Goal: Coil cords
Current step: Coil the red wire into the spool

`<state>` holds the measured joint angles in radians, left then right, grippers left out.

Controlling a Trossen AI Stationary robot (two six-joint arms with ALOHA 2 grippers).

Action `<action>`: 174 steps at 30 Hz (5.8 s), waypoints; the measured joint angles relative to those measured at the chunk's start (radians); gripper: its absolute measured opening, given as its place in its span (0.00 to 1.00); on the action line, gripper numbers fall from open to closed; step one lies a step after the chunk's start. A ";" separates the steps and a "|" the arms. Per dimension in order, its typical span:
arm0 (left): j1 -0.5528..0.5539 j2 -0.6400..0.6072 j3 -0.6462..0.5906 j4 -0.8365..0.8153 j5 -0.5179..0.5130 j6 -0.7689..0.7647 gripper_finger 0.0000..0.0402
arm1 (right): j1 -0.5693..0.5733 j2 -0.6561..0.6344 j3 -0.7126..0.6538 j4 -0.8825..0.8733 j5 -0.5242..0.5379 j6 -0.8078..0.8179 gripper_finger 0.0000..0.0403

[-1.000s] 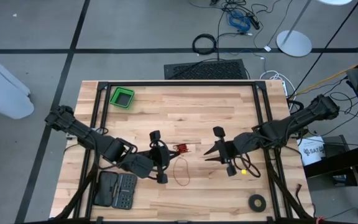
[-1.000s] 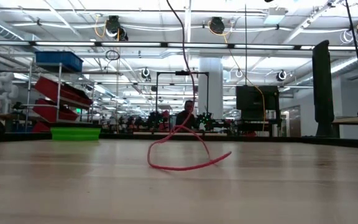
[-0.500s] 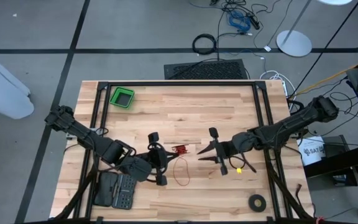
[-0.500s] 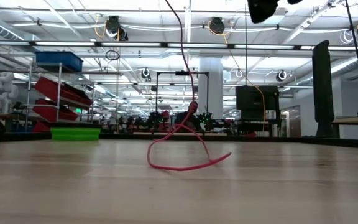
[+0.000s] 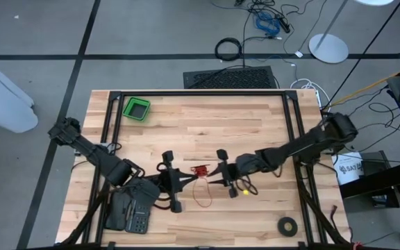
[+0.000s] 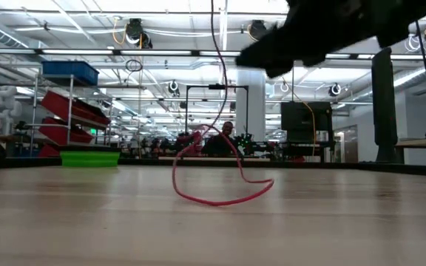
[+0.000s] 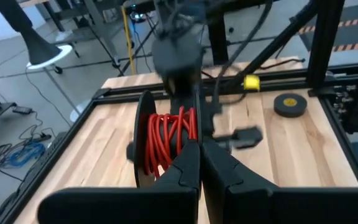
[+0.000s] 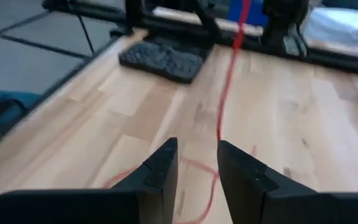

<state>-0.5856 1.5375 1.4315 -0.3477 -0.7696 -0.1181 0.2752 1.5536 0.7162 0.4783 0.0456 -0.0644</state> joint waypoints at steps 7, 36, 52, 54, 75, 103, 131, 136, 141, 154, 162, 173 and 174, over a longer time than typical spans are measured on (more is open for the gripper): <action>-0.018 0.000 0.000 -0.001 -0.029 0.019 0.01 | -0.031 0.154 0.000 0.102 -0.031 0.048 0.32; -0.049 0.000 0.000 -0.002 -0.092 0.021 0.01 | -0.066 0.309 0.148 -0.076 -0.051 0.158 0.18; -0.071 -0.009 0.000 -0.002 -0.107 0.019 0.01 | -0.065 0.273 0.148 -0.102 -0.044 0.183 0.11; -0.071 -0.009 0.000 -0.002 -0.107 0.019 0.01 | -0.065 0.273 0.148 -0.095 -0.044 0.183 0.15; -0.070 -0.009 0.000 0.001 -0.107 0.019 0.01 | -0.066 0.336 0.148 0.028 -0.048 0.148 0.12; -0.131 -0.033 0.000 -0.011 -0.239 0.018 0.01 | 0.026 -0.203 0.147 -0.755 0.078 0.116 0.00; -0.191 -0.054 0.000 -0.133 -0.340 -0.114 0.01 | 0.136 -0.410 0.148 -1.216 0.268 0.403 0.00; -0.203 -0.069 0.000 -0.131 -0.346 -0.113 0.01 | 0.144 -0.409 0.148 -1.156 0.238 0.422 0.01; -0.202 -0.070 0.000 -0.132 -0.346 -0.112 0.01 | 0.148 -0.409 0.148 -1.106 0.238 0.390 0.08; -0.202 -0.069 0.000 -0.132 -0.346 -0.105 0.01 | 0.104 -0.353 -0.058 -0.214 0.178 0.042 0.28; -0.182 -0.069 0.000 -0.130 -0.340 -0.104 0.01 | 0.012 -0.092 -0.062 0.219 0.078 0.010 0.35; -0.118 -0.100 0.000 -0.209 -0.315 -0.076 0.01 | -0.138 0.084 0.232 -0.115 -0.020 -0.049 0.45; -0.109 -0.116 0.000 -0.257 -0.316 -0.093 0.01 | -0.152 0.077 0.238 -0.147 -0.046 -0.048 0.45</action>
<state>-0.6951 1.4217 1.4311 -0.6043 -1.0854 -0.2108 0.1232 1.6306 0.9545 0.3314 -0.0004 -0.1124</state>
